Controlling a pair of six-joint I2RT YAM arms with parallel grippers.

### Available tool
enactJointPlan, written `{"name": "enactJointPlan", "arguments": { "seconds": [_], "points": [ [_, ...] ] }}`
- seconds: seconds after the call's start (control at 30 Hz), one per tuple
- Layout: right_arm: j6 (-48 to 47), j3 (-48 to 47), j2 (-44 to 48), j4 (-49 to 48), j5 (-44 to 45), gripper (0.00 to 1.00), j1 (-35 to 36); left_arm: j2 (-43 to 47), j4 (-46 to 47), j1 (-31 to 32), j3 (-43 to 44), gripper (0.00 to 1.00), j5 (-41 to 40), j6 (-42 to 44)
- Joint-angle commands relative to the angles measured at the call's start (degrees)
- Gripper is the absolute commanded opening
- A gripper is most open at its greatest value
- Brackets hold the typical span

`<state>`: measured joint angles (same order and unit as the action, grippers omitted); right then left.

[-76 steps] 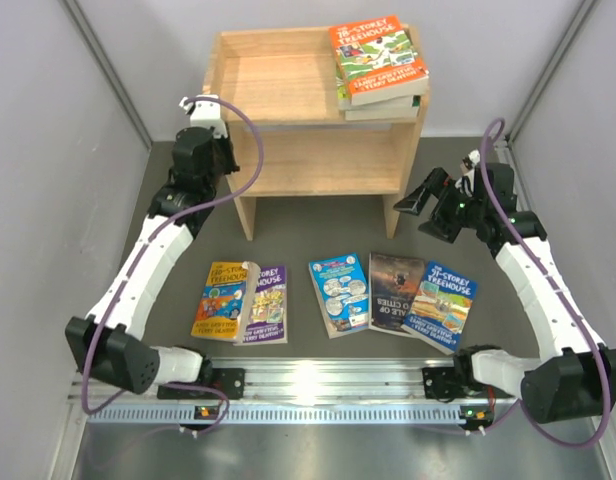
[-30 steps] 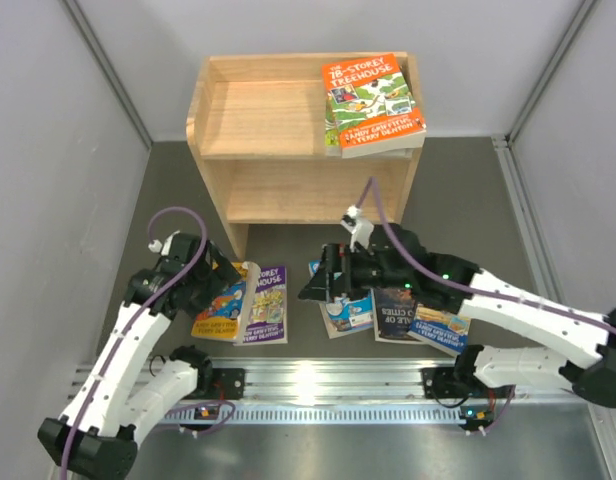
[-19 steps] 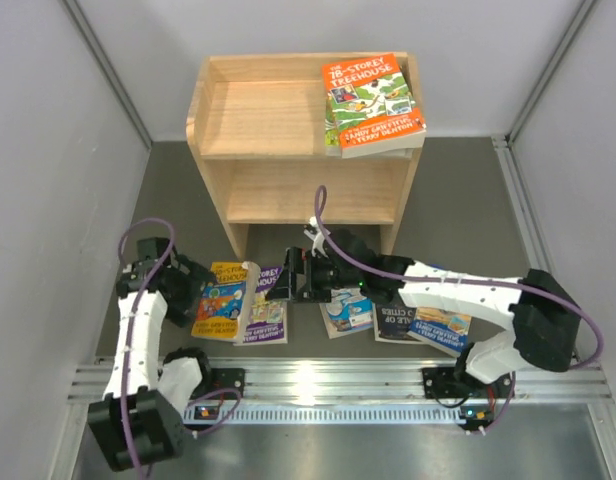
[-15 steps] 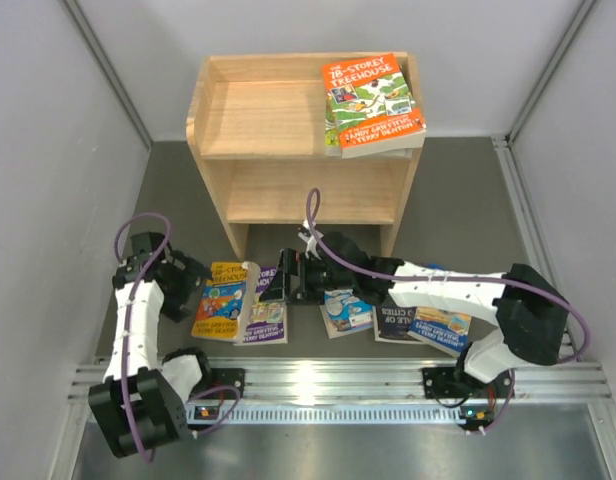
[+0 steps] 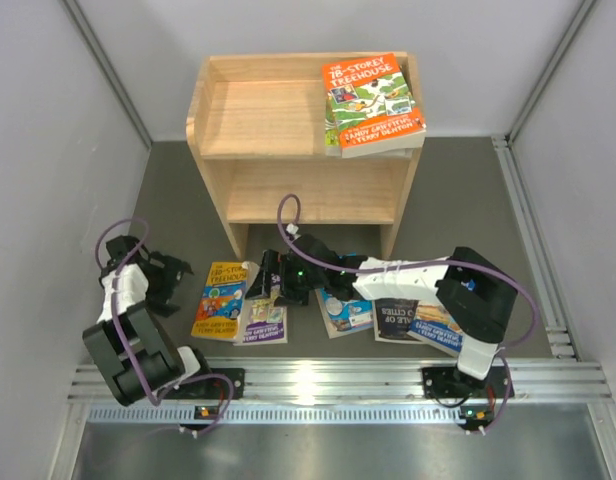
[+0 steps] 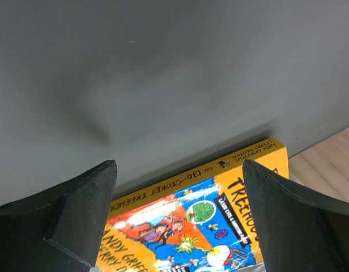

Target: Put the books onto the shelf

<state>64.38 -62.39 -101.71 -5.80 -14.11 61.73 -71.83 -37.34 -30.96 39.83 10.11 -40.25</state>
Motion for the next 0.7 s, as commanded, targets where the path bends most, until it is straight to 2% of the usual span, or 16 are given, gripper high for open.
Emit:
{"name": "enactJointPlan", "arguments": {
  "seconds": [0.0,0.23,0.33,0.47,0.57,0.67],
  "points": [
    [0.9,-2.8,-2.2,1.8,3.6,1.00,0.8,-3.4,5.7,-0.2,-2.4,0.97,5.1,0.6],
    [2.2,-4.6,-10.6,1.1,4.9,1.00,1.3,-3.7,8.3,2.5,-7.1,0.95,6.6,0.5],
    [3.4,-5.8,-14.5,-0.1,4.9,1.00,1.3,-4.2,8.5,6.3,-6.3,0.95,4.6,-1.0],
    [4.4,-7.7,-17.6,0.1,6.0,1.00,1.3,-6.0,8.3,15.9,-5.1,0.95,3.2,-3.4],
    [4.8,-8.4,-18.3,1.2,7.5,1.00,1.1,-2.7,7.7,19.8,-6.6,0.95,3.0,-6.3],
    [6.2,-8.4,-18.7,2.2,6.6,1.00,0.9,2.0,7.5,20.7,-9.8,0.95,4.1,-9.0]
  ]
}}
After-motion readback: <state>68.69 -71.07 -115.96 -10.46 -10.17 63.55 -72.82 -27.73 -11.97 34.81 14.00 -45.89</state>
